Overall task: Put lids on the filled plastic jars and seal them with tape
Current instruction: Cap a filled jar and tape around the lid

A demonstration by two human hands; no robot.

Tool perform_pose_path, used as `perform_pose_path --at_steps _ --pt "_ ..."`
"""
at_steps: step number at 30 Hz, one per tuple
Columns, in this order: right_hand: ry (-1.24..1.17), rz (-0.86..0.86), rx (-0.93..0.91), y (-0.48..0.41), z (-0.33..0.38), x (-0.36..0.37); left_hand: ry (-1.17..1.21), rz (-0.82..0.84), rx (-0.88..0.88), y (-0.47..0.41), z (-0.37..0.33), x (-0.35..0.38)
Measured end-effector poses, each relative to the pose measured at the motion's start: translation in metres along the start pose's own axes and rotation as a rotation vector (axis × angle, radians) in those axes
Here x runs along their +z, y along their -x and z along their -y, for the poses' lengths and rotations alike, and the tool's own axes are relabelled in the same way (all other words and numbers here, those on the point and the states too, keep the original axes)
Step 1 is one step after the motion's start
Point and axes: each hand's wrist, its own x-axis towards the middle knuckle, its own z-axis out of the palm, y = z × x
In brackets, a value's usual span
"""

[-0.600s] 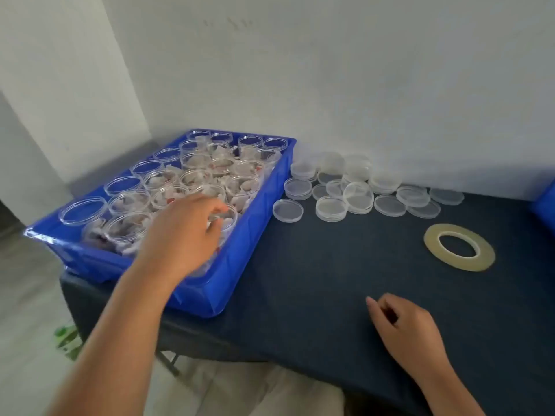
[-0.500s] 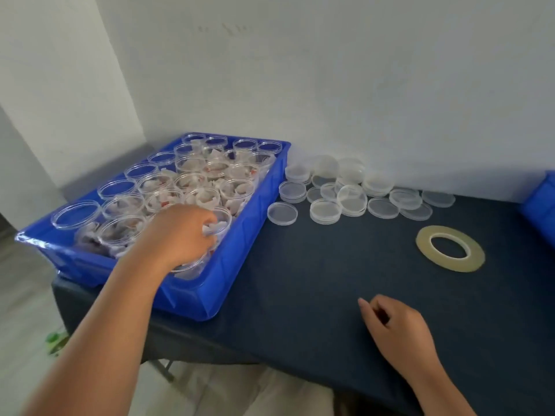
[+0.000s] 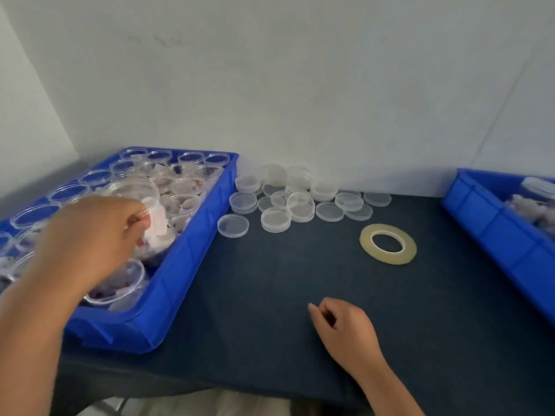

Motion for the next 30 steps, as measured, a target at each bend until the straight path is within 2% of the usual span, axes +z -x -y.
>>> perform_pose_path --at_steps 4,6,9,12,14,19,21,23,26,28,30 --pt "-0.059 -0.015 0.0 0.0 0.001 -0.001 0.059 -0.176 0.244 0.0 -0.015 -0.034" --pt "-0.116 -0.032 -0.006 0.001 0.005 -0.004 0.11 -0.213 0.365 0.011 -0.041 -0.044" --pt "-0.231 -0.08 -0.079 0.002 0.012 -0.01 0.195 -0.17 0.549 0.03 -0.097 -0.034" --pt "-0.342 0.045 -0.145 0.003 0.016 -0.01 0.296 -0.053 0.681 0.041 -0.148 0.013" --pt "-0.335 0.089 -0.152 0.001 0.015 -0.007 0.335 0.021 0.723 0.043 -0.168 0.047" --pt "-0.283 -0.019 -0.063 -0.013 0.009 0.001 0.492 0.043 0.758 0.034 -0.179 0.107" --pt "-0.285 -0.058 -0.034 -0.021 0.008 0.002 0.543 0.025 0.749 0.031 -0.18 0.121" --pt "-0.3 -0.049 0.01 -0.027 0.006 0.005 0.71 0.036 0.678 0.025 -0.179 0.131" --pt "-0.288 -0.04 0.039 -0.028 0.002 0.01 1.054 0.027 0.317 0.002 -0.175 0.143" --pt "-0.283 -0.046 0.032 -0.027 0.003 0.01 0.904 0.009 0.059 -0.025 -0.164 0.161" --pt "-0.278 -0.046 0.021 -0.027 0.005 0.009 0.47 0.123 -0.075 -0.053 -0.148 0.184"
